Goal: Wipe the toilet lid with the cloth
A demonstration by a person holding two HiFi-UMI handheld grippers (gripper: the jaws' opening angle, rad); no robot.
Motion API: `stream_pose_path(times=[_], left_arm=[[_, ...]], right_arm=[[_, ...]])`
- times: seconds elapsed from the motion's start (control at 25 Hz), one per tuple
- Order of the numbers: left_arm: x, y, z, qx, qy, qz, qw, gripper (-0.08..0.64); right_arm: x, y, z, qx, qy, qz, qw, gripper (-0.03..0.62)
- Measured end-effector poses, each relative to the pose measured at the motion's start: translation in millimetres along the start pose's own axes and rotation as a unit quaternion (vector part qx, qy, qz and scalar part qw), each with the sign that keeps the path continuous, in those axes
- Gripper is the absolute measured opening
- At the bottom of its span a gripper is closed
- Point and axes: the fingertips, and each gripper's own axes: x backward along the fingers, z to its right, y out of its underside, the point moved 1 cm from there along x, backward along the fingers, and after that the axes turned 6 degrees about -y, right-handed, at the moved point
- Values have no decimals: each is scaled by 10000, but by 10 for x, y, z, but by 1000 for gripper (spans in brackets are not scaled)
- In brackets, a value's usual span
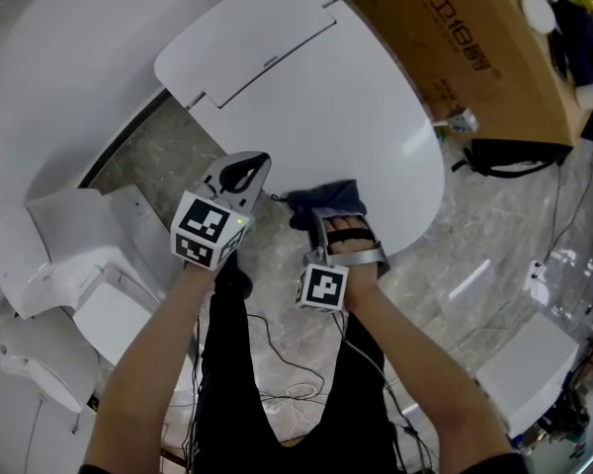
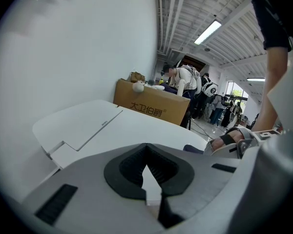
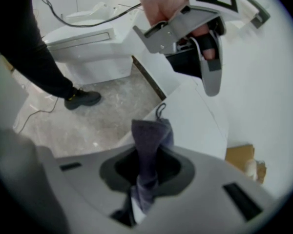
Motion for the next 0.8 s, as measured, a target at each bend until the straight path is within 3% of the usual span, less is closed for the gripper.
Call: stream_pose_path(times=[0.24,0.32,0.6,0.8], left_arm=[[15,13,-23,-49,26,-31,10000,17],[17,25,-48,-49,25,-48,10000,17],[39,28,-110,-37,0,-68,10000,17],[57,-4,-183,-105,-5,-95,9999,17]], right_arm=[[48,40,4,-94,-444,-29,9990,64],[53,68,183,-207,-374,-14,9991,64],[-144,418,1491,-212,407,-305,9985,64],[-401,769,2424,-67,752,-804,9939,64]])
